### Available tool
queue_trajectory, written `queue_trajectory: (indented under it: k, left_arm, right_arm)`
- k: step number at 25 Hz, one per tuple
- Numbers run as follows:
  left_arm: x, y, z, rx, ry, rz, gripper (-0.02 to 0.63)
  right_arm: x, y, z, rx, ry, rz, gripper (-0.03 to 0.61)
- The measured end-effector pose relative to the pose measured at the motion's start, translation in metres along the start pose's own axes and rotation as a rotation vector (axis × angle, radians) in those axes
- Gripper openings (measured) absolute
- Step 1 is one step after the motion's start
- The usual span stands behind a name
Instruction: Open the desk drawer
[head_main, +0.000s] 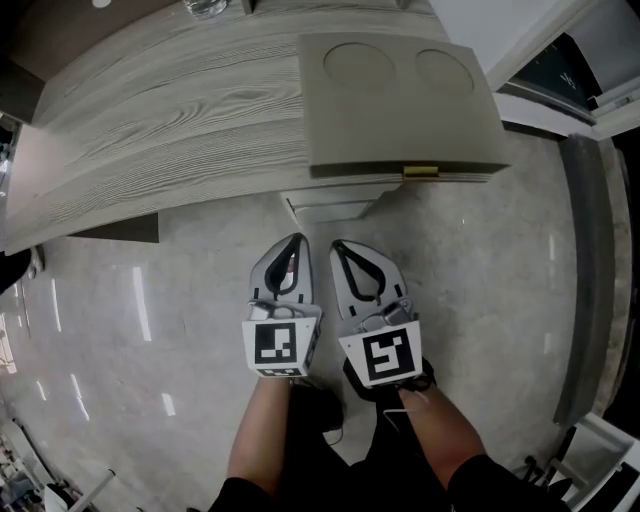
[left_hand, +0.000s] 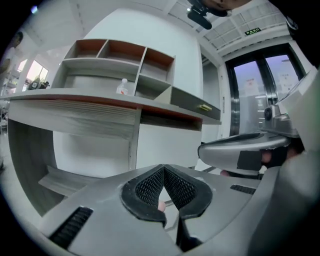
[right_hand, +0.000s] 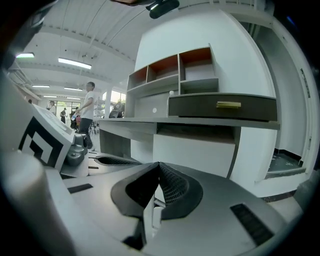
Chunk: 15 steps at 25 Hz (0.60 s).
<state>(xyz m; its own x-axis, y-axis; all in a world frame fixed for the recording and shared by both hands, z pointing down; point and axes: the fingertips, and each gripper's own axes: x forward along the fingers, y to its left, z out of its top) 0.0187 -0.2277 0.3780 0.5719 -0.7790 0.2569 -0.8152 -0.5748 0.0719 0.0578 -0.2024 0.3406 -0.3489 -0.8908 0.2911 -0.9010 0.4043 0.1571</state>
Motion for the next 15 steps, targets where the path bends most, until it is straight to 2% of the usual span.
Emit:
queue_trajectory:
  k: [3,5,9,15]
  left_arm:
    - [0.017,-0.003,-0.007,0.052,-0.038,0.005,0.005]
    - [0.025,-0.004,-0.017,0.052,-0.057,0.003,0.005]
    - [0.028,0.000,-0.049,0.056,-0.016,0.004,0.005]
    - [0.049,0.005,-0.068,0.086,-0.093,0.003,0.005]
  right_arm:
    - [0.013,-0.006,-0.013,0.034,-0.038,-0.022,0.006]
    - [0.019,-0.010,-0.022,0.028,-0.063,-0.030,0.006]
    - [0.028,-0.007,-0.042,0.024,-0.067,-0.028,0.006]
    - [0.047,-0.005,-0.057,-0.041,-0.084,-0.001,0.006]
